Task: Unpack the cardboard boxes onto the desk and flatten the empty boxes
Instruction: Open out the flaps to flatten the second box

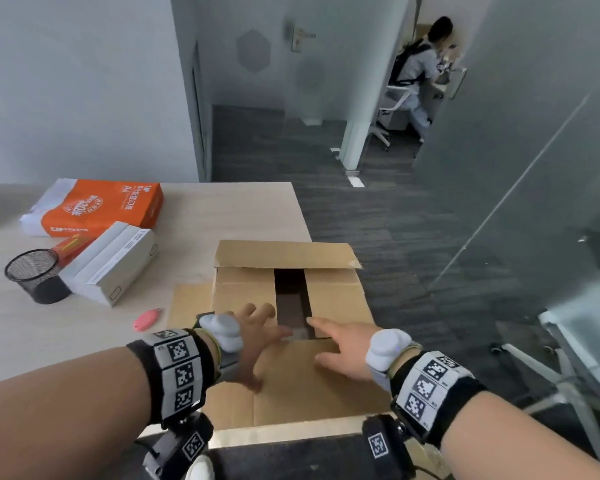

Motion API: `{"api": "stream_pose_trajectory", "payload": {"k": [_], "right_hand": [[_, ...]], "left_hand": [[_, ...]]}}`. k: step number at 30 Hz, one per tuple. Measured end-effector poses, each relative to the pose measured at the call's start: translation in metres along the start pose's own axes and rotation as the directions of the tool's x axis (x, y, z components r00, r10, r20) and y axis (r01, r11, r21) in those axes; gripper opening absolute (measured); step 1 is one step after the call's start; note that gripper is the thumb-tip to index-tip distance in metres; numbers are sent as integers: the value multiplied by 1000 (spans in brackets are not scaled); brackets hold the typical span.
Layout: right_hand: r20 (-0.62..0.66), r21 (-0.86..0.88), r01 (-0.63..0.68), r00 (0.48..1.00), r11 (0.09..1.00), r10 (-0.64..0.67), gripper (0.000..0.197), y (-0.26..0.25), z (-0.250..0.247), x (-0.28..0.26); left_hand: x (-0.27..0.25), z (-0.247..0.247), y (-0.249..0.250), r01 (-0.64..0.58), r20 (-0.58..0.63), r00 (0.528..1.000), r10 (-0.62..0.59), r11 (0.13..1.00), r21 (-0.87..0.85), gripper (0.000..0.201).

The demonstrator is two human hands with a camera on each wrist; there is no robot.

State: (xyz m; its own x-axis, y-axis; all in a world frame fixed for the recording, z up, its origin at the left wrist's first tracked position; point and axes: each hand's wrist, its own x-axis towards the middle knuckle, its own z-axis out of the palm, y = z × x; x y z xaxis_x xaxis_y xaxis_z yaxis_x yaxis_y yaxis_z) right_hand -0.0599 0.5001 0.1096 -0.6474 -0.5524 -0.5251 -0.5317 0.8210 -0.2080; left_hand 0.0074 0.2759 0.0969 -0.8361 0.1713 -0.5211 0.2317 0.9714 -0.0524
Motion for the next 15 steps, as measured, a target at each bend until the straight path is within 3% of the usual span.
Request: {"api": "stream_pose_trajectory", "payload": {"k": [2,6,11,13,15], "right_hand": [[-40,-61,29,999,998,-31,65,-10,0,11],[-42,-190,-60,998,980,53,47,-23,-8,25],[-290,-143,-48,957,989,4,23,-14,-20,13],[-414,-90,-40,910,995,-1,17,-4,-30,9],[-454,9,-64,889,998,60,13,10,-42,3]], "left_hand": [[4,-8,2,11,-3,1000,-11,999,44,107],[6,-17,-1,7,-21,1000,-5,996,86,110],[1,-22,-9,36,-149,989,-22,995,93,111],[-2,-28,-14,84,-193,978,-77,996,29,101],[-6,-37,-24,125,-184,974,-132,991,-49,78]]}}
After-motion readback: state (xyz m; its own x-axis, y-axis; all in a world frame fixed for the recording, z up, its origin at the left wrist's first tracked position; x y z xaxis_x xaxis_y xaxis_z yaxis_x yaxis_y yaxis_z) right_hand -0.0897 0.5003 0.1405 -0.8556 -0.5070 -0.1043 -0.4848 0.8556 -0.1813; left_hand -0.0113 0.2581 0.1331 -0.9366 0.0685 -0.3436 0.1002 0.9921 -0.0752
